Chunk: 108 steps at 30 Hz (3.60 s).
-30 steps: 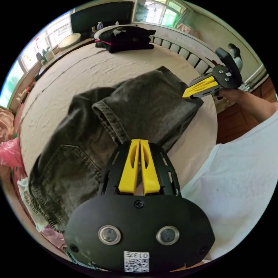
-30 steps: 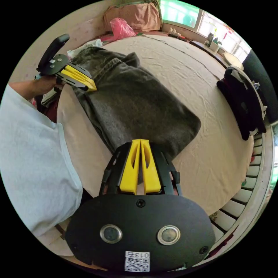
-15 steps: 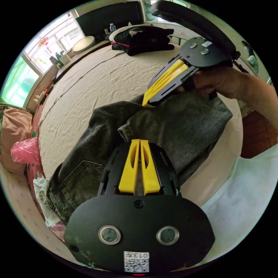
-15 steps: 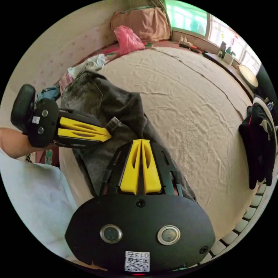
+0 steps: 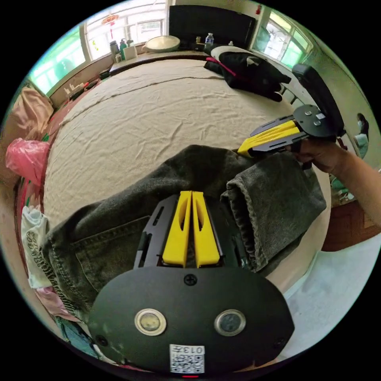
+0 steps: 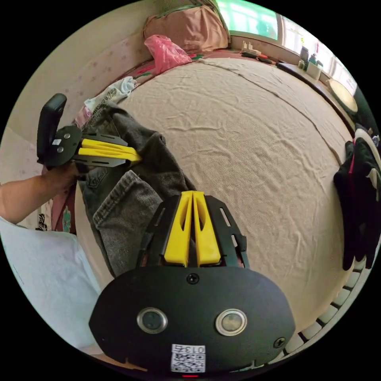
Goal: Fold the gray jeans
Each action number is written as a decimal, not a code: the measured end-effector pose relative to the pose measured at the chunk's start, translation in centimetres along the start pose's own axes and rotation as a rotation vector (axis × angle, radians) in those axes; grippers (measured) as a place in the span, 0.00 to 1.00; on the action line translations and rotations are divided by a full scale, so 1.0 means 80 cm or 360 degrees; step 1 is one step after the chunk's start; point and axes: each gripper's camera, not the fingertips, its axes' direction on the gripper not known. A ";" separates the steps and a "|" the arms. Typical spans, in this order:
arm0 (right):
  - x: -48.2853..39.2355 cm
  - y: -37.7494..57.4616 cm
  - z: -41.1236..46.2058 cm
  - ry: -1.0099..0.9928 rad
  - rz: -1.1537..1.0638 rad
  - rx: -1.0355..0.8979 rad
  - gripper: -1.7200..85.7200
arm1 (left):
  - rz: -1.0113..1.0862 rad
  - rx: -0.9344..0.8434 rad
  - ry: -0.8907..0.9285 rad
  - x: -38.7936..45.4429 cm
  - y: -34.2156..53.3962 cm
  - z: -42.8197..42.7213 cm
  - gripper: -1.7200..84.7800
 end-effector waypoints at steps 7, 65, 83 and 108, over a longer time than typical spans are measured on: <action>-0.012 -0.002 -0.006 -0.0077 -0.0019 0.0176 0.02 | 0.0232 0.0081 -0.0176 0.014 -0.016 -0.032 0.02; -0.363 -0.331 0.095 -0.0335 -0.1552 -0.0241 0.11 | -0.1290 0.0638 0.0036 -0.331 0.361 -0.236 0.10; -0.113 0.142 -0.227 0.0023 -0.1014 0.0563 0.10 | 0.0558 0.0587 0.0519 0.139 0.181 -0.190 0.08; -0.082 0.279 -0.146 -0.0339 0.0455 0.0249 0.16 | 0.0734 0.0375 -0.0027 0.209 0.133 0.082 0.12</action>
